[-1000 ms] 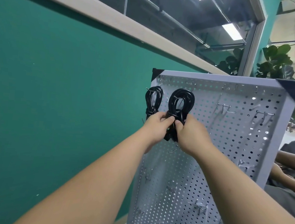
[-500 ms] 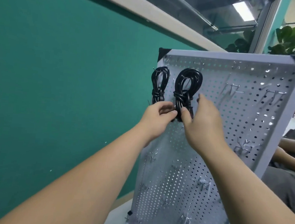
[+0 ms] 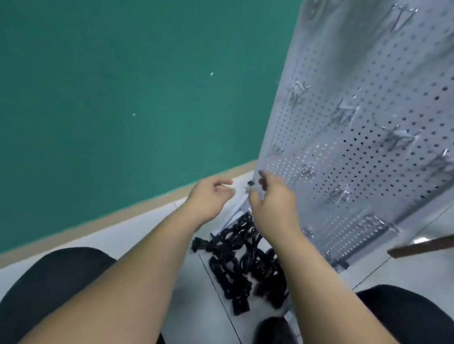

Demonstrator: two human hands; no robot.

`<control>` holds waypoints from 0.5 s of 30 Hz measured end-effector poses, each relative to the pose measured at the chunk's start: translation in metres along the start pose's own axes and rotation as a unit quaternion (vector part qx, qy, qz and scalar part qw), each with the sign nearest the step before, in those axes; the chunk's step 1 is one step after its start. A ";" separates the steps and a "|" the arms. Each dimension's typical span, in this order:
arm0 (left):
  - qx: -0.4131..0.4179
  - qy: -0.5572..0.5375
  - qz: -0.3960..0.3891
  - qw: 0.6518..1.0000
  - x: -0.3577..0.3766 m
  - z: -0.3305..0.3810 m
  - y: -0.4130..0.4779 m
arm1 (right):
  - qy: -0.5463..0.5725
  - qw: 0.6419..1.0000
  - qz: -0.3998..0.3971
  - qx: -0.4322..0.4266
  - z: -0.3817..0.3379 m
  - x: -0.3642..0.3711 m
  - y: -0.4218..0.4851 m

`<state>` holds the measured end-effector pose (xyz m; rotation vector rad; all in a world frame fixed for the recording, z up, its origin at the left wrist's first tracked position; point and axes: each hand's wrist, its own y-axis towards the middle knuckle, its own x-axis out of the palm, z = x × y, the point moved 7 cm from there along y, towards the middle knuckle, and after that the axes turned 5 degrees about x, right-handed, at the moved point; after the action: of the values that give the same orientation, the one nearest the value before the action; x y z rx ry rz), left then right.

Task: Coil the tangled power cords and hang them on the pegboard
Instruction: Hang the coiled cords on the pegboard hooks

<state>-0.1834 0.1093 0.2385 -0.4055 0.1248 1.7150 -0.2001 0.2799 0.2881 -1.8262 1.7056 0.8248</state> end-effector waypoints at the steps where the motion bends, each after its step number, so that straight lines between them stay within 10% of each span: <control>1: -0.037 0.021 -0.005 0.999 0.003 -0.032 -0.005 | -0.021 0.998 -0.049 0.039 0.024 0.028 -0.002; 8: -0.162 0.140 -0.094 0.972 0.036 -0.175 -0.039 | -0.145 0.928 -0.281 0.196 0.162 0.158 -0.039; 15: -0.194 0.163 -0.157 0.955 0.063 -0.232 -0.030 | -0.166 0.896 -0.342 0.229 0.224 0.226 -0.050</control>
<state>-0.1165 0.1029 0.0059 -0.9507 -0.0408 1.3434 -0.1645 0.2896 -0.0317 -1.6494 0.8376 0.3566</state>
